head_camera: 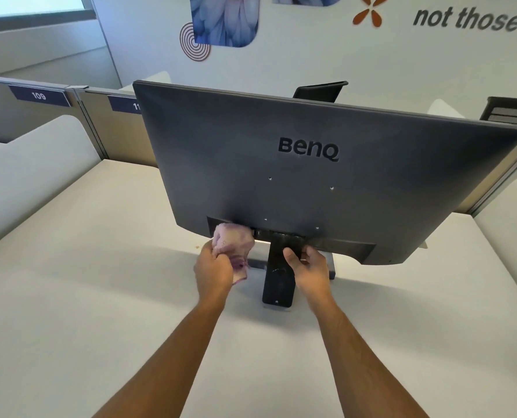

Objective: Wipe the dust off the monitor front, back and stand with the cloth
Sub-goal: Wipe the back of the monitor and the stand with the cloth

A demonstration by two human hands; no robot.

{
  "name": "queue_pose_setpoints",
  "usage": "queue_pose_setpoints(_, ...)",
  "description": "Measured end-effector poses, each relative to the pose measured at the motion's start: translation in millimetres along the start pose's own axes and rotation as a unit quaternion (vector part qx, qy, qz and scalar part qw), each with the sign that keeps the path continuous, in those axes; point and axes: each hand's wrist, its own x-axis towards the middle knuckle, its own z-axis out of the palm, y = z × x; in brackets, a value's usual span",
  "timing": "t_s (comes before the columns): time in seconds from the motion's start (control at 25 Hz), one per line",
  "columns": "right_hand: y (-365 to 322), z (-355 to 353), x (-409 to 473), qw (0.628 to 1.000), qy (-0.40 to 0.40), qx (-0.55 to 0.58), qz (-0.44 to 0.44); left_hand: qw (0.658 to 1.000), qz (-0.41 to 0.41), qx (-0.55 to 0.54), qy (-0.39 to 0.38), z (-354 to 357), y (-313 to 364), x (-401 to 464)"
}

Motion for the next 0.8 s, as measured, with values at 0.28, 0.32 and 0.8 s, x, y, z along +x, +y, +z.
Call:
queue_pose_setpoints(0.28, 1, -1, -2, 1.000, -0.008, 0.008, -0.003, 0.984, -0.013, -0.129, 0.119, -5, -6, -7)
queue_pose_setpoints(0.32, 1, 0, -2, 1.000, -0.006, 0.007, -0.004, 0.985, -0.004, -0.150, 0.089, 1, -4, -9)
queue_pose_setpoints(0.8, -3, 3, -4, 1.000, 0.014, 0.007, -0.014, 0.946, 0.223, 0.162, -0.168, 31, -17, -12)
